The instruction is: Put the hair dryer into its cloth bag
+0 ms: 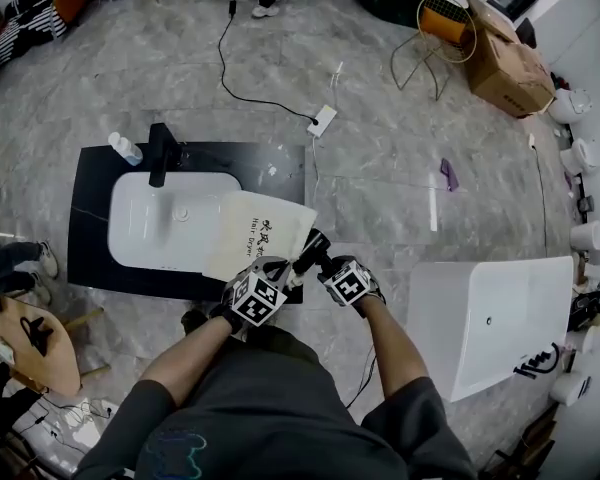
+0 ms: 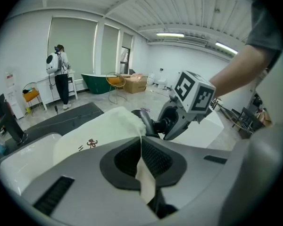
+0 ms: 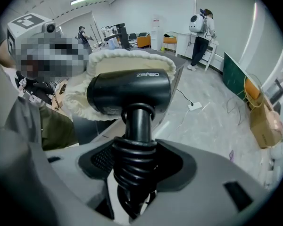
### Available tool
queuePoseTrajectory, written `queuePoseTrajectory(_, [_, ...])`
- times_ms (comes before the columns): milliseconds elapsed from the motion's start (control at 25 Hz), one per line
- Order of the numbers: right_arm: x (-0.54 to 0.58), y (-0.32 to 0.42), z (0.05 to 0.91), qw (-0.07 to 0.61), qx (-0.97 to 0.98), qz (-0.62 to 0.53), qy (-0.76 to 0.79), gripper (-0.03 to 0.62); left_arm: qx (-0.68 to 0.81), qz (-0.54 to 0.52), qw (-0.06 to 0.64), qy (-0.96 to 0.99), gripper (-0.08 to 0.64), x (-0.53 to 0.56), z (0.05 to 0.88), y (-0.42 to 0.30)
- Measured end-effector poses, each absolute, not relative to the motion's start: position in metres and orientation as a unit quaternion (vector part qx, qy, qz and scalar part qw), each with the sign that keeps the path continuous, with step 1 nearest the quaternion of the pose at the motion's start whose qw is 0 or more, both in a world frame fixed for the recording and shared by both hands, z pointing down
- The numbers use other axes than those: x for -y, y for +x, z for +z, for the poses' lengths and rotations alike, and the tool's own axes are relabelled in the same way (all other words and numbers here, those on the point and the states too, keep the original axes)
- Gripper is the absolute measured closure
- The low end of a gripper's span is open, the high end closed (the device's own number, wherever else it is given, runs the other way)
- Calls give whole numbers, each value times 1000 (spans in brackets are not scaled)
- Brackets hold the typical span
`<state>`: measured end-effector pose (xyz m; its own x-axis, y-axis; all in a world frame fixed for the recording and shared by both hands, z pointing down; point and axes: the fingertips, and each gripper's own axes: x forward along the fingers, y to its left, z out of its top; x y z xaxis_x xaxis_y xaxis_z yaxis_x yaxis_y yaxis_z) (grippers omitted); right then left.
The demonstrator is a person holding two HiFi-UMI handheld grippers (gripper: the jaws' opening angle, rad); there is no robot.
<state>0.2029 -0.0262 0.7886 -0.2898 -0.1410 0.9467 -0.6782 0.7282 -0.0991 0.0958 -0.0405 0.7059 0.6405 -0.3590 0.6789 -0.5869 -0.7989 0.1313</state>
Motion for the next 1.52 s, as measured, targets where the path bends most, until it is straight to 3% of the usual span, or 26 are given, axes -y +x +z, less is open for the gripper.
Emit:
queuePoseTrajectory(520, [59,149,779,625,761,94,147,351,225,343,135,902,552,32,705,109])
queuePoseTrajectory(1040, [78,109,785,591,793,87,117,348,207,336,149,907,552,33,713,105])
queuePoseTrajectory(1520, [69,129,789,557,813,113,123,328,199,344,159,904,551,34,717,107])
